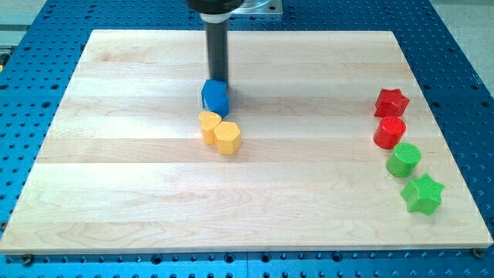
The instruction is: Put the blue blocks above the yellow blocks
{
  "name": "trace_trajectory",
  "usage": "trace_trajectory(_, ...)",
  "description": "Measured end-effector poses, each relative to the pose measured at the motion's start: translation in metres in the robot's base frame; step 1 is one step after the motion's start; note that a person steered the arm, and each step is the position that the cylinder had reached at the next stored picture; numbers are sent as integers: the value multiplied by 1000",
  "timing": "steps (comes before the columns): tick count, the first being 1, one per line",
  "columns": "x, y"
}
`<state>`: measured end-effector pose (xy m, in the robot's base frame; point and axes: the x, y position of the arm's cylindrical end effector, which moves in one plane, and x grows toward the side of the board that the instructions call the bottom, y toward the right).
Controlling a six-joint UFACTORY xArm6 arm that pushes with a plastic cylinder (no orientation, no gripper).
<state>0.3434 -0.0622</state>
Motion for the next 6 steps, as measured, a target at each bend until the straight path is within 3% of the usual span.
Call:
trace_trajectory(2, -27, -26)
trace_trajectory(3, -14, -12)
trace_trajectory(5, 58, -36)
trace_trajectory(6, 86, -21)
